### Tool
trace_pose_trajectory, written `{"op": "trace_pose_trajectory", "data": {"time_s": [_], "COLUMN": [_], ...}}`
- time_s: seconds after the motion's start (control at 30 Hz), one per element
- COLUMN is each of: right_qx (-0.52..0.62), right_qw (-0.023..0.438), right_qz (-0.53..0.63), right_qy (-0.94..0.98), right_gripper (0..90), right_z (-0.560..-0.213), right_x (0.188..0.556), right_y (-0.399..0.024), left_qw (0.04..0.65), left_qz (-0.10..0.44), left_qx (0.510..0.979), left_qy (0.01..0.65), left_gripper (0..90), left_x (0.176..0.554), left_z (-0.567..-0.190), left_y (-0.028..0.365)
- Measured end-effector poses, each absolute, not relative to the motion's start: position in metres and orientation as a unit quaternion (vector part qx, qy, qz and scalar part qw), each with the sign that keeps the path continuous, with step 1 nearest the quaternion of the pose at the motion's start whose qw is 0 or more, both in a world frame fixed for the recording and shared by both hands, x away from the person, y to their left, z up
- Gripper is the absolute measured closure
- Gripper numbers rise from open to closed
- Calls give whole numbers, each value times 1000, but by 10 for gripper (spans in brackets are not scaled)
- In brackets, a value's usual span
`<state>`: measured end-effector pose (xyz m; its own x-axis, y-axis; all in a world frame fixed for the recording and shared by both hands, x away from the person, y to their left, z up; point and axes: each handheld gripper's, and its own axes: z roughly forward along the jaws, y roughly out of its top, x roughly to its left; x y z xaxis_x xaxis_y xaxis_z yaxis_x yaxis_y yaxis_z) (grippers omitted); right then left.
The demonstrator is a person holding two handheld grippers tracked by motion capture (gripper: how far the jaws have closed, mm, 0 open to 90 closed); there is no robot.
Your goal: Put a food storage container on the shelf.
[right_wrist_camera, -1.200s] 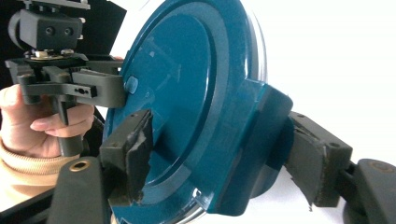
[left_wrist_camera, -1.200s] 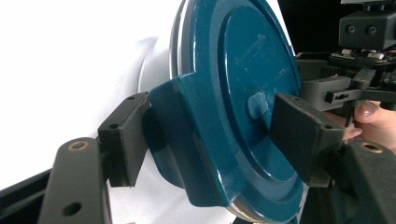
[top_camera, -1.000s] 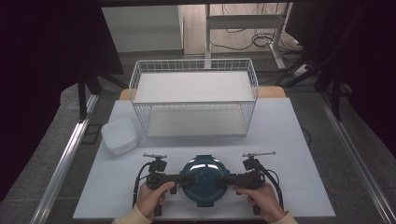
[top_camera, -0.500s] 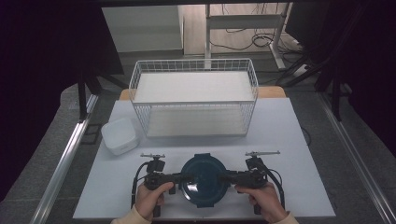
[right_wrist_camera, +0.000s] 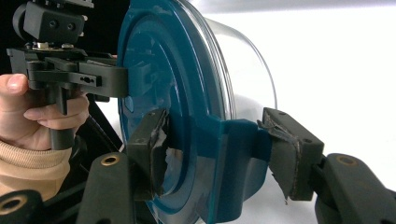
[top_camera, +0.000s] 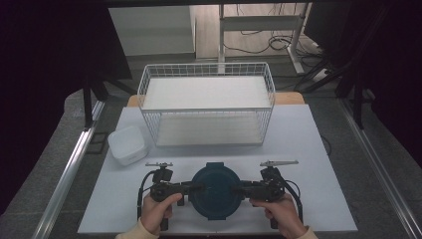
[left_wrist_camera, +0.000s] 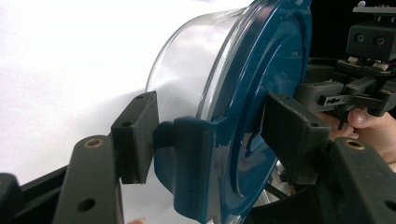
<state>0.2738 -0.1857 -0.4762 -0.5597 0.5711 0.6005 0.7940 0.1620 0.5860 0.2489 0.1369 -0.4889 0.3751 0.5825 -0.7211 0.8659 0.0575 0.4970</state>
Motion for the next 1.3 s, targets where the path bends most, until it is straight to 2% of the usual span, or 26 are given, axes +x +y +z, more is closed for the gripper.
{"op": "trace_pose_trajectory", "data": {"time_s": [0.37, 0.8, 1.3], "right_qx": [-435, -428, -408], "right_qw": [103, 92, 70], "right_qz": [-469, -466, -486], "right_qy": [-761, -769, -770], "right_gripper": [424, 424, 424], "right_z": [-461, -451, -420], "right_x": [274, 282, 303], "right_y": [-184, -183, -177], "left_qw": [496, 494, 505], "left_qz": [-127, -129, -105], "left_qx": [679, 686, 693], "left_qy": [526, 517, 504], "left_gripper": [373, 372, 372], "left_x": [248, 257, 279], "left_z": [-476, -471, -435], "left_y": [137, 137, 144]}}
